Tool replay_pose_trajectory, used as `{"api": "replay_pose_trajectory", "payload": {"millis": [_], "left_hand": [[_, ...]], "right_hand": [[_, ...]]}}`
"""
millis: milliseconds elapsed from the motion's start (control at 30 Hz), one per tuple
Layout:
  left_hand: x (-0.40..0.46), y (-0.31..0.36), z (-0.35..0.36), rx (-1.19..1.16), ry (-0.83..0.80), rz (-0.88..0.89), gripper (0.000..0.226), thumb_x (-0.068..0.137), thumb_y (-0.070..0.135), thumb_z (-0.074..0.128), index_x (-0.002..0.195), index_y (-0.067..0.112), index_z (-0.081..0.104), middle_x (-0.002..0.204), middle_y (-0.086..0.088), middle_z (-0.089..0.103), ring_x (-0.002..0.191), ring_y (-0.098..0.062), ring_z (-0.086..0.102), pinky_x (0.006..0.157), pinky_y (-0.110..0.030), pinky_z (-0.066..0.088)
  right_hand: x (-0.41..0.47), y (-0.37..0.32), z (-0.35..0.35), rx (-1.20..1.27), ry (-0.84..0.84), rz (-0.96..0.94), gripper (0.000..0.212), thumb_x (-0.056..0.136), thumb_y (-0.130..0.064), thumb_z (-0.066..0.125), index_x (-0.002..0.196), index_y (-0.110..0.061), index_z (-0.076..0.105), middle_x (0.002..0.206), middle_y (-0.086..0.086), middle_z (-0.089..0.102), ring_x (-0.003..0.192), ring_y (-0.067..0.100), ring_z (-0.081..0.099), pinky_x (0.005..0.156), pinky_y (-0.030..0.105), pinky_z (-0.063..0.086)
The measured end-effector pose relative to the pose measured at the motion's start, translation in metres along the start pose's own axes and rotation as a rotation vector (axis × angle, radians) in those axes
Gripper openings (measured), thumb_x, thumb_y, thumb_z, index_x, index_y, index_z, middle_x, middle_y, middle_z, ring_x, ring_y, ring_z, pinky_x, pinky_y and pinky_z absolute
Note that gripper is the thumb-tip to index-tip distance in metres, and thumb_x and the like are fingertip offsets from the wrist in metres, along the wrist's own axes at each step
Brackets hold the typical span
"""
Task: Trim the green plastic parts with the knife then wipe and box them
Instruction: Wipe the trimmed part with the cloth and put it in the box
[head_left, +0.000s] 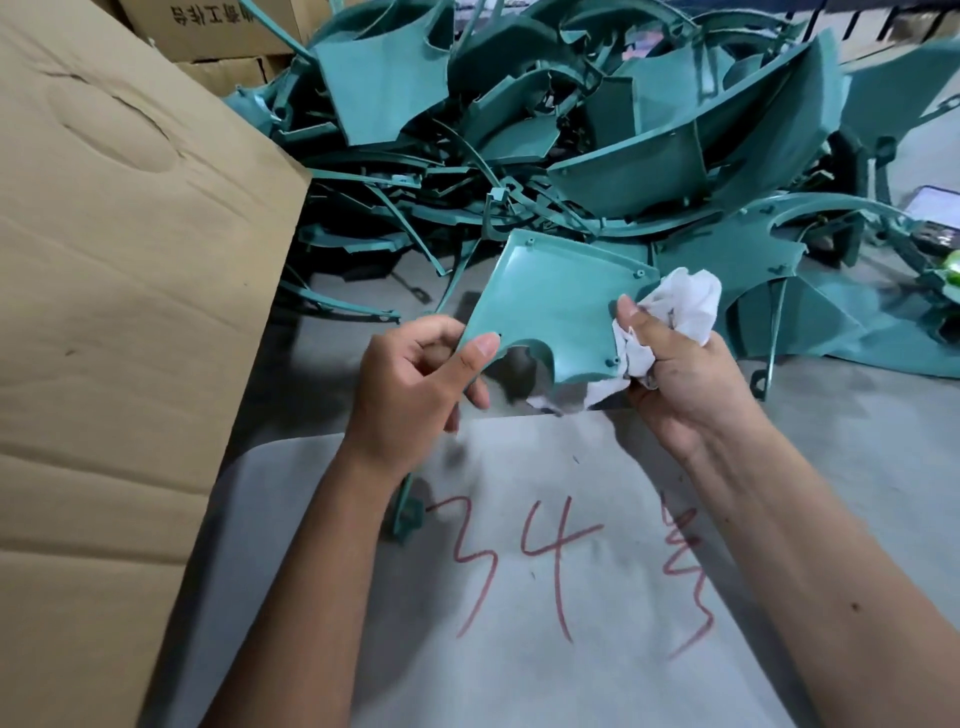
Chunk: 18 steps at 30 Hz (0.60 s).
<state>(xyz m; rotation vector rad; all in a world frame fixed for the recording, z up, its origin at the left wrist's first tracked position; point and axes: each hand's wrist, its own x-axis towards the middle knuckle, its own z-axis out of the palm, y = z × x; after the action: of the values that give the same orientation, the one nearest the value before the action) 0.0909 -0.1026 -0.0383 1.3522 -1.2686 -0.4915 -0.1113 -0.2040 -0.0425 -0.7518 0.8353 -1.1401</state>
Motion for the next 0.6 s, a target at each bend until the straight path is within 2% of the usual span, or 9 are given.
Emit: {"api": "replay_pose_trajectory", "payload": {"millis": [67, 133, 200, 233, 267, 333, 433, 533, 600], "left_hand": [[-0.001, 0.001, 0.002, 0.313, 0.281, 0.216, 0.018, 0.09, 0.033, 0.077, 0.083, 0.019, 0.069, 0.064, 0.007, 0.063, 0.054, -0.01, 0.057, 0.053, -0.028, 0.047], [-0.007, 0.005, 0.006, 0.494, 0.539, 0.417, 0.017, 0.092, 0.026, 0.076, 0.09, 0.011, 0.068, 0.076, 0.002, 0.063, 0.068, -0.015, 0.058, 0.064, -0.033, 0.05], [-0.013, 0.009, 0.012, 0.541, 0.646, 0.617, 0.016, 0.094, 0.016, 0.071, 0.083, 0.006, 0.064, 0.077, -0.003, 0.059, 0.072, -0.014, 0.049, 0.072, -0.025, 0.042], [-0.015, 0.011, 0.017, 0.516, 0.625, 0.647, 0.018, 0.094, 0.013, 0.068, 0.079, 0.006, 0.062, 0.074, -0.002, 0.056, 0.07, -0.014, 0.046, 0.071, -0.022, 0.038], [-0.016, 0.011, 0.024, 0.45, 0.559, 0.61, 0.021, 0.095, 0.013, 0.066, 0.075, 0.008, 0.06, 0.07, 0.0, 0.054, 0.065, -0.015, 0.046, 0.067, -0.023, 0.039], [-0.019, 0.01, 0.044, 0.241, 0.375, 0.332, 0.02, 0.094, 0.024, 0.068, 0.079, 0.012, 0.061, 0.068, 0.002, 0.058, 0.062, -0.018, 0.055, 0.059, -0.034, 0.047], [-0.021, 0.009, 0.067, -0.129, 0.173, -0.146, 0.037, 0.084, 0.043, 0.073, 0.109, 0.016, 0.065, 0.094, -0.003, 0.072, 0.084, -0.021, 0.069, 0.071, -0.038, 0.055], [-0.015, 0.005, 0.069, -0.451, 0.179, -0.157, 0.031, 0.091, 0.024, 0.073, 0.119, 0.012, 0.065, 0.113, -0.006, 0.076, 0.104, -0.021, 0.073, 0.089, -0.036, 0.057], [-0.011, 0.001, 0.063, -0.499, 0.229, -0.118, 0.021, 0.093, 0.015, 0.071, 0.113, 0.01, 0.069, 0.115, -0.008, 0.076, 0.109, -0.026, 0.072, 0.096, -0.038, 0.057]], "right_hand": [[0.0, 0.002, 0.002, 0.038, 0.037, -0.055, 0.017, 0.09, -0.018, 0.079, 0.102, -0.01, 0.07, 0.103, 0.014, 0.071, 0.094, 0.03, 0.07, 0.093, 0.063, 0.058], [-0.001, 0.003, 0.005, 0.122, 0.041, -0.087, 0.014, 0.091, -0.021, 0.078, 0.1, -0.013, 0.07, 0.106, 0.011, 0.071, 0.097, 0.028, 0.07, 0.097, 0.063, 0.055], [-0.002, 0.004, 0.008, 0.231, 0.005, -0.087, 0.016, 0.09, -0.024, 0.076, 0.102, -0.015, 0.07, 0.109, 0.008, 0.077, 0.103, 0.027, 0.074, 0.094, 0.059, 0.059], [-0.004, 0.005, 0.01, 0.284, -0.018, -0.086, 0.019, 0.089, -0.025, 0.075, 0.105, -0.014, 0.07, 0.11, 0.008, 0.078, 0.105, 0.027, 0.075, 0.092, 0.056, 0.06], [-0.005, 0.006, 0.012, 0.329, -0.036, -0.079, 0.022, 0.09, -0.024, 0.073, 0.109, -0.013, 0.07, 0.111, 0.009, 0.079, 0.105, 0.027, 0.076, 0.089, 0.052, 0.062], [-0.008, 0.01, 0.016, 0.382, -0.068, -0.045, 0.025, 0.096, -0.018, 0.067, 0.118, -0.007, 0.067, 0.111, 0.012, 0.079, 0.102, 0.026, 0.077, 0.082, 0.045, 0.064], [-0.018, 0.018, 0.023, 0.367, -0.151, 0.03, 0.049, 0.097, -0.017, 0.064, 0.138, 0.007, 0.053, 0.127, 0.022, 0.071, 0.115, 0.035, 0.072, 0.089, 0.046, 0.063], [-0.023, 0.024, 0.026, 0.253, -0.293, 0.035, 0.03, 0.093, -0.009, 0.064, 0.117, 0.007, 0.056, 0.104, 0.022, 0.075, 0.091, 0.029, 0.077, 0.077, 0.035, 0.063], [-0.025, 0.026, 0.03, 0.17, -0.28, 0.045, 0.031, 0.093, -0.008, 0.066, 0.111, 0.014, 0.053, 0.099, 0.033, 0.058, 0.086, 0.039, 0.065, 0.091, 0.047, 0.062]]}}
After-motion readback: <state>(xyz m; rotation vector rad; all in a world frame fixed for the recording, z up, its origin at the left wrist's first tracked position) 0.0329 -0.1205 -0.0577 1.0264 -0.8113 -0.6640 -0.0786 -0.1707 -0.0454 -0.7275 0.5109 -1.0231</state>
